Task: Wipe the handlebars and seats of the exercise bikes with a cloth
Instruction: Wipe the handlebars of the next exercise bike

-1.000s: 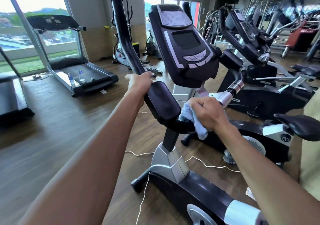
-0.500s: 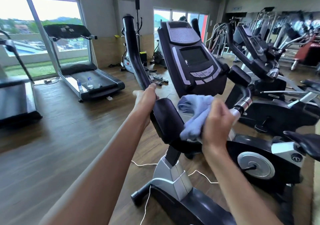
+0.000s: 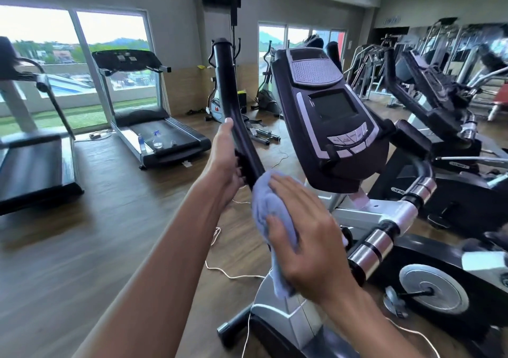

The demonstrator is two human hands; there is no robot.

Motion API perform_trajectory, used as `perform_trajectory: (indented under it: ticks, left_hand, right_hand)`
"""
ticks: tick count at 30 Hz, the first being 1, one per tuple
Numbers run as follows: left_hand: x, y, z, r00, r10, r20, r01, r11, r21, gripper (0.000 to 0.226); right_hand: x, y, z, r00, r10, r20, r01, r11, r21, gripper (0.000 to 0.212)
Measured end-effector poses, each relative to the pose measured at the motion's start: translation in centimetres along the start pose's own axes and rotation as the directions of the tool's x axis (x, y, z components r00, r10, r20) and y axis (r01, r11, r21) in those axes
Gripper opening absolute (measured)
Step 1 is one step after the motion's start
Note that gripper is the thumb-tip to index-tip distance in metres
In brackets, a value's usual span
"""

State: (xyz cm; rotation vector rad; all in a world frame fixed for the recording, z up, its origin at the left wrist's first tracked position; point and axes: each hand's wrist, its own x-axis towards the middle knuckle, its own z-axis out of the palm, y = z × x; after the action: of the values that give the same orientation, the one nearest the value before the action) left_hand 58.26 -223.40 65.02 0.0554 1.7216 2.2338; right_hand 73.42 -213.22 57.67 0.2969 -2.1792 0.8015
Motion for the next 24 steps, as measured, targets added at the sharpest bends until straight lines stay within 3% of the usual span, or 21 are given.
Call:
perform_trajectory:
  ticks: [3,6,9,13,17,19,21,24]
  left_hand:
    - [-0.1,0.8,0.8,0.998,0.025,0.06,-0.029,0.998,0.057,0.083]
    - [-1.2,1.0,1.5,0.988,0.019,0.15,-0.015,1.0,-0.023,0.075]
    - [-1.1,1.1,0.3,0.996,0.011,0.094,-0.002,0.996,-0.093,0.075]
    - [-1.0,1.1,-1.3,0.998,0.045,0.048,-0.05,0.992,0.112,0.095]
    - [-0.8,1.4,-2.3,0.996,0.069,0.055,-0.079,0.977,0.199,0.106]
    - [-1.1,1.7,-2.2,0.996,0.061,0.059,-0.069,0.988,0.137,0.104]
    - [-1.3,2.0,-2.2,0.995,0.087,0.045,-0.09,0.994,0.068,0.099]
    - [-0.4,2.4,-2.9,0.992,0.124,0.016,-0.124,0.992,-0.004,0.097]
  right_hand:
    - [0.7,0.5,0.1,1.0,-0.019,-0.006,0.019,1.0,-0.016,0.054]
    - [5.5,-0.1,1.4,0.997,0.077,0.028,-0.076,0.996,-0.055,0.055]
    - [5.6,-0.7,1.5,0.995,0.093,0.022,-0.09,0.991,-0.096,0.047]
    - [1.2,-0.6,0.3,0.998,0.028,0.06,-0.025,0.998,-0.049,0.056]
    - [5.6,-0.8,1.2,0.987,0.085,0.134,-0.069,0.99,-0.121,0.068]
    - [9.5,-0.6,2.6,0.967,0.122,0.222,-0.07,0.972,-0.226,0.076]
    - [13.3,-0.2,4.3,0.954,0.141,0.266,-0.059,0.955,-0.292,0.07]
    - [16.4,0.1,6.3,0.96,0.182,0.215,-0.126,0.96,-0.25,0.069]
